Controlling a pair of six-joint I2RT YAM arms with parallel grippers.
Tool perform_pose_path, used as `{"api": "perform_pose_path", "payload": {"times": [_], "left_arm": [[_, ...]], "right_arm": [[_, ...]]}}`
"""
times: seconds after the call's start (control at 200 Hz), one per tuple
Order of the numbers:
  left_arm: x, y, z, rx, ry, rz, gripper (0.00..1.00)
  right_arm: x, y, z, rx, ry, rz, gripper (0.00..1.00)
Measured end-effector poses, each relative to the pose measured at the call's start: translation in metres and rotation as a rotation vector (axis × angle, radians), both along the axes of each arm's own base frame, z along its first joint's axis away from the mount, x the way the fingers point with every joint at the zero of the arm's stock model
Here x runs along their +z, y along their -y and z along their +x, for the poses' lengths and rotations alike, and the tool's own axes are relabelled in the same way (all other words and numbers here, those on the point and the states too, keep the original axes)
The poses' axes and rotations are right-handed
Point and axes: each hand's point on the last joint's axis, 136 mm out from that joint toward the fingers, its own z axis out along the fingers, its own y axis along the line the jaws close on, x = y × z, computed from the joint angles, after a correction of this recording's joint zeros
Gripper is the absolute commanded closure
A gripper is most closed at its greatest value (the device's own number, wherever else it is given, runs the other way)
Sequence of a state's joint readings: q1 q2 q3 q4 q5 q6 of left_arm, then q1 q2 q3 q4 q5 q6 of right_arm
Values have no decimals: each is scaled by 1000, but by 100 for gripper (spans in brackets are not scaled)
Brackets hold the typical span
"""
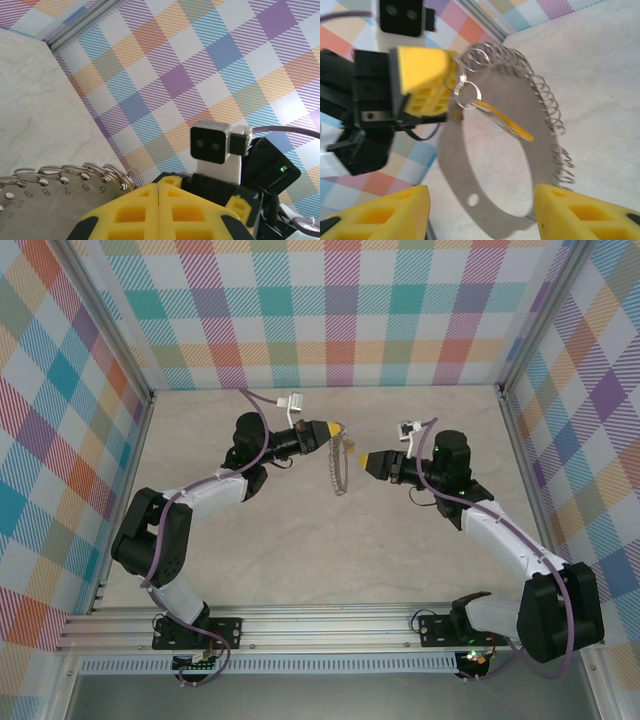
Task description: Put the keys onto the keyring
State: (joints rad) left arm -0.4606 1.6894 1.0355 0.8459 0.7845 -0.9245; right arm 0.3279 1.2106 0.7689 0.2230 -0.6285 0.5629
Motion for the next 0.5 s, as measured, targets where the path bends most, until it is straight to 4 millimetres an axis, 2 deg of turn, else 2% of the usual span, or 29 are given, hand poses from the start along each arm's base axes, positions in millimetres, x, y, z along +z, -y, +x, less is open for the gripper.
{"api": "perform_pose_path", "payload": {"times": [0.225, 0.5], "left_arm": [[2, 0, 0, -1, 6, -6, 100], [4, 0, -1, -1, 13, -12, 100]], "right_arm": [[-10, 0, 9, -47, 41, -85, 43], [-6, -21, 19, -14, 65, -106, 43]]}}
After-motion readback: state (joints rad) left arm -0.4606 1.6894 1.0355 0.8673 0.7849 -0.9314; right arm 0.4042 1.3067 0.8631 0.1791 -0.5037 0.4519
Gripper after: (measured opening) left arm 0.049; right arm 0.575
